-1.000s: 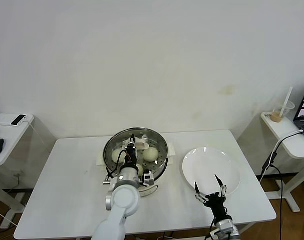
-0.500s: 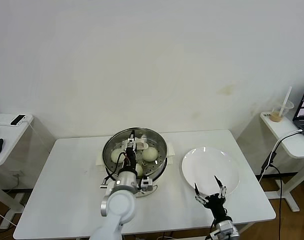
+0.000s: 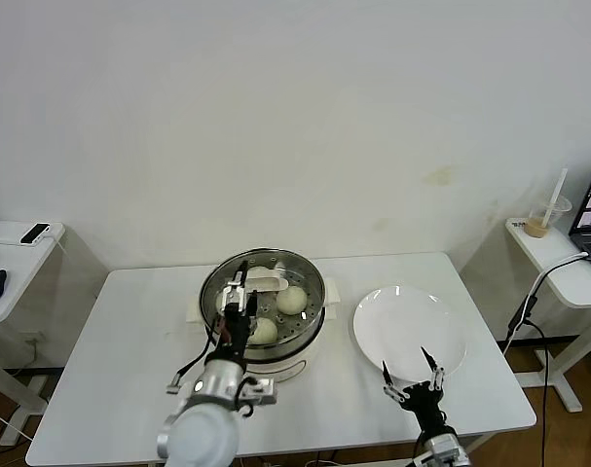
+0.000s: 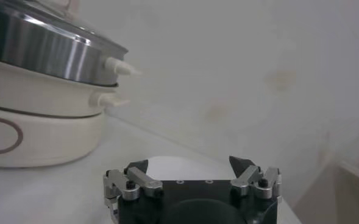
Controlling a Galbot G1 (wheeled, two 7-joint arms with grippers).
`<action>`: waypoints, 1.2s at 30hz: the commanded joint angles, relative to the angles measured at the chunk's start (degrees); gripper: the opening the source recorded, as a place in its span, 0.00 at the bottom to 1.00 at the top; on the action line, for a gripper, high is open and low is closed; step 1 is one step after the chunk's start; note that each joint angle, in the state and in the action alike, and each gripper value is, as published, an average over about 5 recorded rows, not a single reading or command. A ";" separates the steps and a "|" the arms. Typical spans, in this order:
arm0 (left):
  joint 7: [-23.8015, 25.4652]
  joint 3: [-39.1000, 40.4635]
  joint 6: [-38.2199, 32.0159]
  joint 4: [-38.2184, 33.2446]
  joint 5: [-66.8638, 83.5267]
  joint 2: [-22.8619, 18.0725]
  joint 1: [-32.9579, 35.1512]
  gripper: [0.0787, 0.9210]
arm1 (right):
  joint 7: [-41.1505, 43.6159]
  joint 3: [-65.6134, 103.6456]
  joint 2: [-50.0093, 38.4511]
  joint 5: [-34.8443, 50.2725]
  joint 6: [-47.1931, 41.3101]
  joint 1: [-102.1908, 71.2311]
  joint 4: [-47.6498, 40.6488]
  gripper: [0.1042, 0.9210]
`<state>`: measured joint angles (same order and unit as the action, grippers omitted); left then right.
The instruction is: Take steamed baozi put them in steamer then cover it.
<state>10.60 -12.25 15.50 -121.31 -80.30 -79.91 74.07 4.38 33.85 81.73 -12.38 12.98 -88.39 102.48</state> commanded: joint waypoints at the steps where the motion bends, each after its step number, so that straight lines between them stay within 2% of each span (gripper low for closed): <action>1: -14.52 -14.47 -13.42 -7.97 31.73 3.10 18.59 0.88 | 0.52 0.68 -2.56 4.40 0.23 -1.35 1.25 0.88; 5: -20.06 -24.27 -24.87 -2.11 53.95 2.58 23.17 0.88 | 0.95 0.95 -2.32 4.97 0.07 -1.65 2.57 0.88; 9: -22.31 -30.07 -29.80 -0.18 71.50 1.96 26.06 0.88 | 0.98 0.62 -1.10 4.48 -0.32 -1.92 3.68 0.88; 13: -22.49 -31.83 -29.10 -1.22 82.68 1.23 29.47 0.88 | 1.58 0.69 -1.06 5.64 -0.72 -3.31 4.58 0.88; 19: -21.50 -30.75 -28.85 -1.40 91.45 0.30 34.66 0.88 | 7.51 0.60 -3.28 14.53 -6.35 -6.22 6.72 0.88; 30: -20.13 -29.84 -25.72 1.37 93.68 -1.20 37.59 0.88 | 7.95 -0.38 -4.43 19.13 -10.63 -7.33 9.67 0.88; 36: -20.18 -28.98 -22.84 0.28 93.27 -2.58 37.67 0.88 | 7.15 -1.10 -4.98 20.65 -12.81 -7.63 10.47 0.88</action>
<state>-9.19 -40.20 -9.54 -120.76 8.46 -81.07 108.85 10.72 33.42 77.54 3.60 4.27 -94.94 111.20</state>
